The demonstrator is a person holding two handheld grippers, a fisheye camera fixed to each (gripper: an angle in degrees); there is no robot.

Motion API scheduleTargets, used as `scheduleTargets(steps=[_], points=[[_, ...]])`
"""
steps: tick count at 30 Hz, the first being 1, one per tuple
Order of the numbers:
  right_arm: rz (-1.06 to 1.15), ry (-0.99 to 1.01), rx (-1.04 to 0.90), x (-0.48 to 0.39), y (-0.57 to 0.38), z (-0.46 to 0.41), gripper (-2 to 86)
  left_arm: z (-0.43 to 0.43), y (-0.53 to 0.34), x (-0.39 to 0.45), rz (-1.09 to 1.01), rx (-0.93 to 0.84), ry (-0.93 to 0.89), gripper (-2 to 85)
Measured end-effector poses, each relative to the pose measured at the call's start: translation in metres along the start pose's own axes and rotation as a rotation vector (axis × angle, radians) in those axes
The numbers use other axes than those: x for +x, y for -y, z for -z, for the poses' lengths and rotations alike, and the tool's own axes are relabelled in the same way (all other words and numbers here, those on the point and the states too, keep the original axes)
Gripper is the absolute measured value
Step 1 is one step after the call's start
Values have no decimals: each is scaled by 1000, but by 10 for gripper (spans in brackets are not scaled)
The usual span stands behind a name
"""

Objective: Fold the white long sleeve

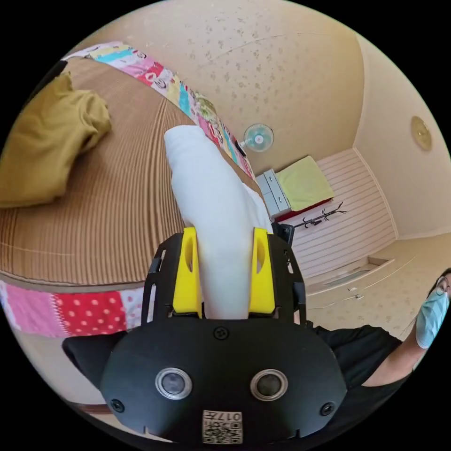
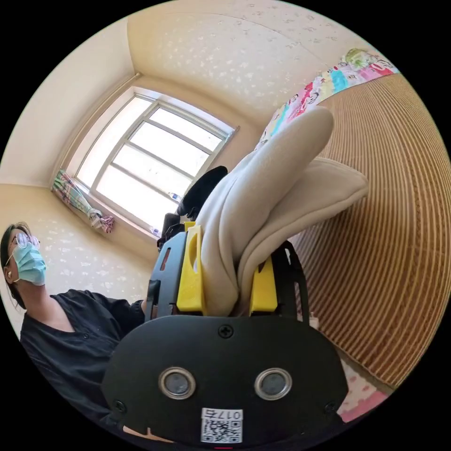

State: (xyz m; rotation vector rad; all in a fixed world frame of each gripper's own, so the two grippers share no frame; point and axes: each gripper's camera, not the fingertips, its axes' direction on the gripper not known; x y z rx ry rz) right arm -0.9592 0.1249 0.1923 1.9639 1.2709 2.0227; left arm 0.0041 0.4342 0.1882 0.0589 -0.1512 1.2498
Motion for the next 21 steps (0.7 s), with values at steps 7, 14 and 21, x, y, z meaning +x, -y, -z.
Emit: scheduleTargets(steps=[7, 14, 21], points=[[-1, -9, 41, -45, 137, -213, 144, 242, 75, -23, 14, 177, 449, 169], [-67, -256, -129, 3, 112, -278, 119, 260, -56, -7, -61, 301, 673, 150], [73, -537, -86, 2, -19, -89, 34, 163, -160, -27, 21, 390, 341, 92]])
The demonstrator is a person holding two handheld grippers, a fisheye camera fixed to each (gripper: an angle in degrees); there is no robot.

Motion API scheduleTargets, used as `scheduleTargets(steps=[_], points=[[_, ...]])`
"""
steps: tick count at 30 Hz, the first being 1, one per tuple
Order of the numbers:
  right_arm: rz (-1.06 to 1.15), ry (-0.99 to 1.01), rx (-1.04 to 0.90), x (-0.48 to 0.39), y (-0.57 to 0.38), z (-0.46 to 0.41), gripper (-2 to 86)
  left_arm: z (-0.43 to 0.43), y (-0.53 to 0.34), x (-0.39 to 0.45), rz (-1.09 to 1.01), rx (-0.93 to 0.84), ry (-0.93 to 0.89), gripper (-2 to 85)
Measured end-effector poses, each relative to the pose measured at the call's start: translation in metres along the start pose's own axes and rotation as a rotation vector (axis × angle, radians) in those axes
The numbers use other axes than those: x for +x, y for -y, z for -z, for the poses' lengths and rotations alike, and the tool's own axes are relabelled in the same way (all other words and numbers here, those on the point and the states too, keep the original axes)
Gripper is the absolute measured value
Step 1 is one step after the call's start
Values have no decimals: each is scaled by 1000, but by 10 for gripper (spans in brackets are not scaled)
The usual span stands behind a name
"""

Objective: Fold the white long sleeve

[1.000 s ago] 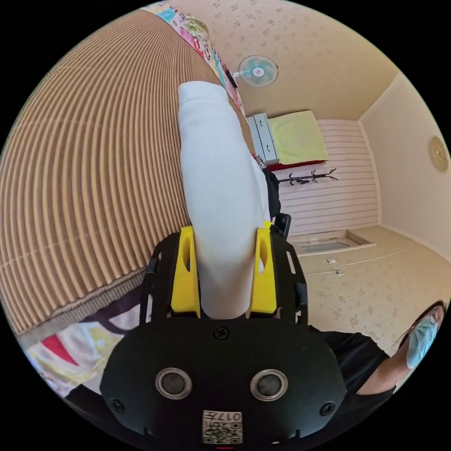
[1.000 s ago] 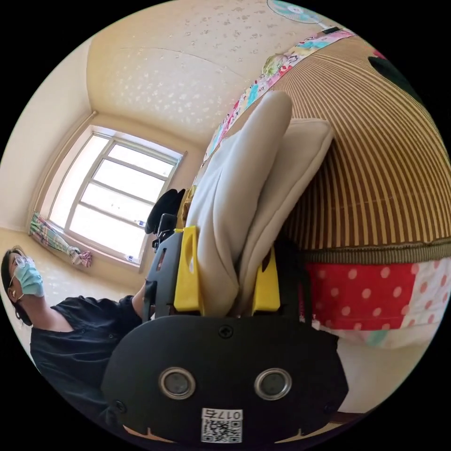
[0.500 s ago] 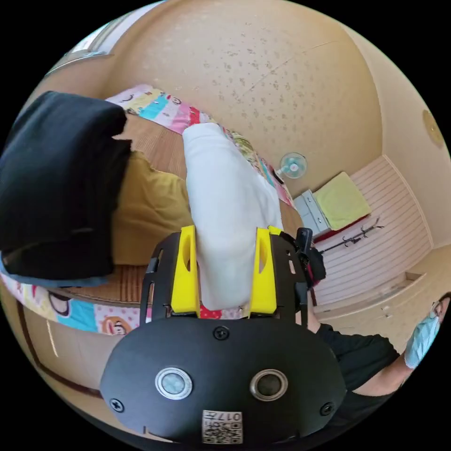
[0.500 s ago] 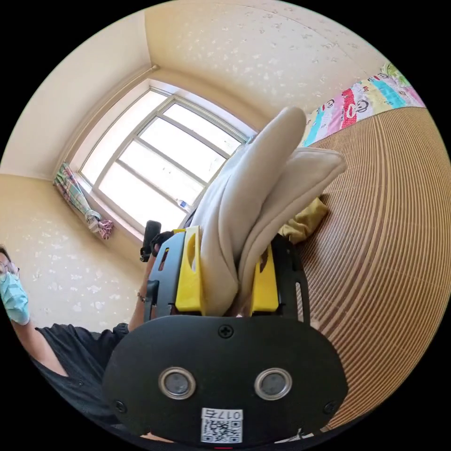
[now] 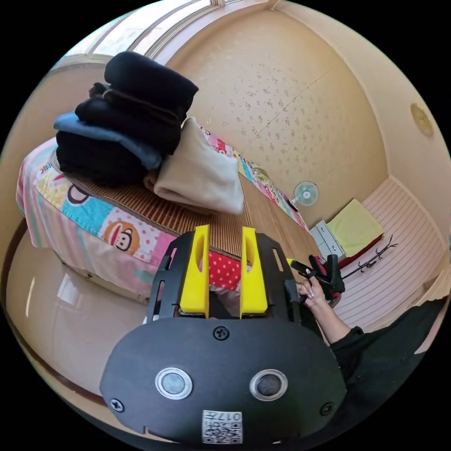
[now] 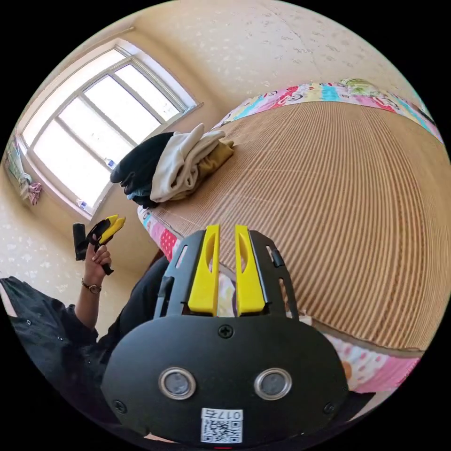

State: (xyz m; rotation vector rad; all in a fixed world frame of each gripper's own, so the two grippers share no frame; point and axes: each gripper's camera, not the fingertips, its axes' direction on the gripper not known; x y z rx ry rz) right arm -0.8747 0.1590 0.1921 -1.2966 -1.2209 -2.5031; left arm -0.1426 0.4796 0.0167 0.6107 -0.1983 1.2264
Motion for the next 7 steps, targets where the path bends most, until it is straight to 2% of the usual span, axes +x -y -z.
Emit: scheduleTargets(steps=[4, 6, 7], points=[[-40, -300, 85, 49, -76, 128, 12, -31, -33, 42, -56, -9, -68, 48], [-146, -500, 159, 77, -123, 211, 10, -40, -42, 62, -82, 0, -91, 17], [-180, -538, 185, 85, -136, 232, 9, -43, -46, 76, -97, 12, -116, 2]])
